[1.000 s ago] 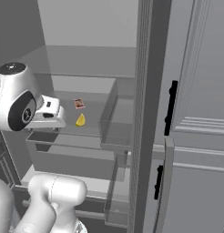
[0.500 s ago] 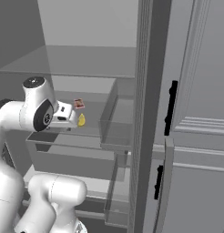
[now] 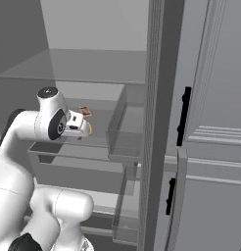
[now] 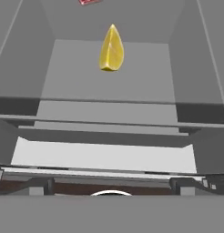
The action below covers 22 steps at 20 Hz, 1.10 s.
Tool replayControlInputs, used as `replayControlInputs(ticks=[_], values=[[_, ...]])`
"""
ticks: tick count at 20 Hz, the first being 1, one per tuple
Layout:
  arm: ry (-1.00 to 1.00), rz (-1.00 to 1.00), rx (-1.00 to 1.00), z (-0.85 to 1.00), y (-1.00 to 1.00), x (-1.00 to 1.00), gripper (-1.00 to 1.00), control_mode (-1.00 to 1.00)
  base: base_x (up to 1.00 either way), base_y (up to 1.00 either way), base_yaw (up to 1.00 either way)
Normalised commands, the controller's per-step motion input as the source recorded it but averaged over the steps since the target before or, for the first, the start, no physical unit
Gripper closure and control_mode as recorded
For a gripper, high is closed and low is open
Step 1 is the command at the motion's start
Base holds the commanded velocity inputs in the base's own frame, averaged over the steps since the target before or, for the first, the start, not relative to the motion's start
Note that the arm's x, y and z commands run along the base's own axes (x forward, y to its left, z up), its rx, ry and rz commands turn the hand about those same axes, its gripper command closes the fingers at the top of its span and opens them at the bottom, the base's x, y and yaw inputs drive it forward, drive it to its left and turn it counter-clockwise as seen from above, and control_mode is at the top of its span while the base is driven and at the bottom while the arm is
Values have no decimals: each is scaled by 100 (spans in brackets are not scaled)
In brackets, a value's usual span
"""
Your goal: Grab a lemon wedge from the fridge and one ice cube from the ice bowl, and put them in the glass of lemonade.
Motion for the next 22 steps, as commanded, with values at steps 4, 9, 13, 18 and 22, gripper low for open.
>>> replayControlInputs(ticks=[4, 9, 13, 18, 22], values=[[0, 0, 0, -60, 1, 56, -100, -100, 0, 0, 0], [0, -1, 0, 0, 4, 58, -100, -100, 0, 0, 0], [3, -4, 0, 16, 12, 72, -100, -100, 0, 0, 0], [0, -3, 0, -10, 5, 44, -100, -100, 0, 0, 0], [0, 0, 0, -29, 0, 30, -100, -100, 0, 0, 0]])
